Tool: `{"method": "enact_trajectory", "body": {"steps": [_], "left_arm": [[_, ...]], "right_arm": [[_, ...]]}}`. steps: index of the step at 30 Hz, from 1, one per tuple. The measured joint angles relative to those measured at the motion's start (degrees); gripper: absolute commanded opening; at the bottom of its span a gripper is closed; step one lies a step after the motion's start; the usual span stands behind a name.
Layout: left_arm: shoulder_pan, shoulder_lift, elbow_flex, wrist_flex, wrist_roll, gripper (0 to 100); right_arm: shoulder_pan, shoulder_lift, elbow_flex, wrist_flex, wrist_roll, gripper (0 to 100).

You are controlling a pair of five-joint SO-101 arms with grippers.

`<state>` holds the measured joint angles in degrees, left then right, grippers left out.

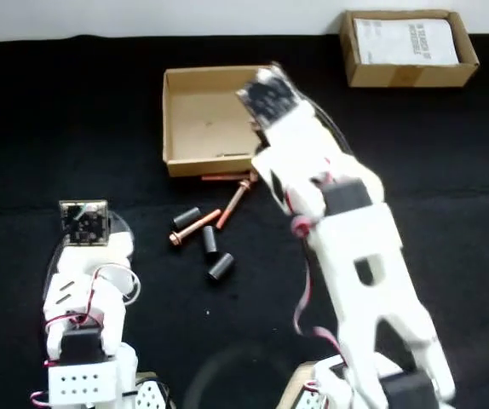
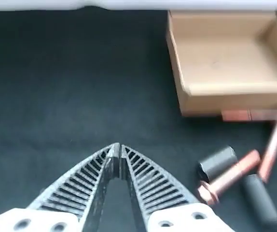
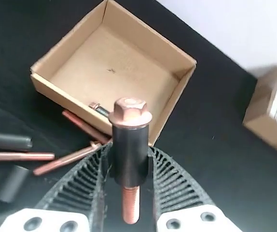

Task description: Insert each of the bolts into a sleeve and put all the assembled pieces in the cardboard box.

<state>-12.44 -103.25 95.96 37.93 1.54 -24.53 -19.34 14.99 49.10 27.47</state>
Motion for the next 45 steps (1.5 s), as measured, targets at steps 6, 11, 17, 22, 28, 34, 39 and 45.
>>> {"method": "enact_trajectory", "body": {"steps": [6,11,17,22,28,34,39,45], "left_arm": [[-0.79,0.88,0.18,1.67,0.00,4],[-0.79,0.88,0.26,9.41,0.00,4],[-0.79,0.88,0.26,9.85,0.00,4],[-0.79,0.88,0.26,9.85,0.00,4],[-0.79,0.88,0.26,9.85,0.00,4],[-0.79,0.88,0.26,9.85,0.00,4],[-0.79,0.88,0.26,9.85,0.00,4],[-0.79,0.88,0.26,9.85,0.00,4]], "right_arm": [[0.09,16.79,-15.65,-0.09,10.11,0.7],[0.09,29.54,-25.32,-0.09,16.35,0.7],[0.09,44.75,-34.64,-0.26,17.32,0.7],[0.09,57.67,-44.22,-3.25,17.67,0.9],[0.09,68.31,-55.74,-2.64,17.67,11.8],[-1.32,69.45,-64.18,7.03,14.95,16.3],[-2.20,69.54,-70.42,13.98,8.09,16.3],[-2.64,69.54,-86.07,30.51,-6.59,16.3]]}}
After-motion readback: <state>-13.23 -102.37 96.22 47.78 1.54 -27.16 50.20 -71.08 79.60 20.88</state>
